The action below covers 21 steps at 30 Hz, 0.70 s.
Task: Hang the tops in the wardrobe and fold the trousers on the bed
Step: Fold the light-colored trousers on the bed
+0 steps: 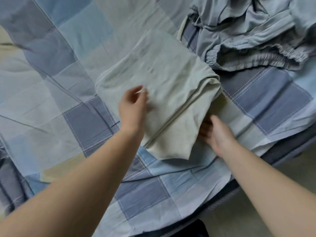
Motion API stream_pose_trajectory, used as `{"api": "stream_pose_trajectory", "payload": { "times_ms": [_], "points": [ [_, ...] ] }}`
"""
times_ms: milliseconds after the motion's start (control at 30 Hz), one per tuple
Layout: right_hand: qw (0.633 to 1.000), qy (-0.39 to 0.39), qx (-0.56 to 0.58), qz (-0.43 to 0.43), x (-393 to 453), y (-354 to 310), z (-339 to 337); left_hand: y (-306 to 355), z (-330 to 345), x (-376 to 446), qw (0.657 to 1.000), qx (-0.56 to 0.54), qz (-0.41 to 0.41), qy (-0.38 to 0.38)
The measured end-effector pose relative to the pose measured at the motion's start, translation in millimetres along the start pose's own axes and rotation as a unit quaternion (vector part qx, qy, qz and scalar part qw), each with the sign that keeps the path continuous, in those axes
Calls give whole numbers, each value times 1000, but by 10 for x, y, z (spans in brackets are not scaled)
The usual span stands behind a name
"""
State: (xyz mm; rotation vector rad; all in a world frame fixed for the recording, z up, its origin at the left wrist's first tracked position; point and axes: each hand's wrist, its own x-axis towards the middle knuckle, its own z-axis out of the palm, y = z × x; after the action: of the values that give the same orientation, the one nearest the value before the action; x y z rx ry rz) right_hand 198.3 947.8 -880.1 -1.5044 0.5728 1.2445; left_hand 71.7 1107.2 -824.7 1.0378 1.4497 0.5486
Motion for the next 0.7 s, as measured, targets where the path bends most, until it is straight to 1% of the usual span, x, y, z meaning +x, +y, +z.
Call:
{"api": "stream_pose_trajectory", "payload": {
  "times_ms": [33, 67, 100, 133, 167, 200, 233, 267, 300, 367, 433, 500, 600, 700],
  "points": [
    [997, 31, -17, -64, 94, -111, -45, -99, -174, -16, 996, 7, 5, 83],
    [991, 48, -39, -122, 136, -226, -59, -211, -334, -35, 989, 11, -12, 146],
    [982, 47, -62, -169, 161, -347, -28, -315, -461, -63, 982, 12, -54, 183],
    [977, 35, -82, -193, 193, -453, 42, -403, -557, -85, 976, 1, -114, 187],
    [977, 19, -89, -195, 232, -543, 137, -476, -618, -102, 972, -31, -173, 156],
    [978, 7, -92, -189, 273, -604, 241, -524, -634, -109, 967, -80, -222, 101],
    [977, 10, -105, -185, 309, -640, 323, -540, -626, -118, 960, -118, -250, 37],
    [974, 26, -128, -187, 327, -664, 391, -544, -597, -120, 958, -131, -256, -13],
    [969, 48, -154, -189, 345, -669, 425, -551, -562, -112, 962, -118, -245, -34],
    [959, 80, -172, -210, 324, -641, 418, -560, -506, -97, 976, -70, -204, -10],
    [955, 88, -153, -239, 206, -533, 361, -554, -544, -88, 983, -47, -175, 15],
    [951, 96, -142, -259, -22, -286, 301, -562, -733, -106, 987, -31, -160, 11],
    [955, 122, -149, -228, -484, 367, 48, -713, -1180, -325, 985, 38, -167, -35],
    [960, 170, -147, -169, -937, 986, -247, -961, -1514, -609, 972, 68, -212, -80]
  ]
}}
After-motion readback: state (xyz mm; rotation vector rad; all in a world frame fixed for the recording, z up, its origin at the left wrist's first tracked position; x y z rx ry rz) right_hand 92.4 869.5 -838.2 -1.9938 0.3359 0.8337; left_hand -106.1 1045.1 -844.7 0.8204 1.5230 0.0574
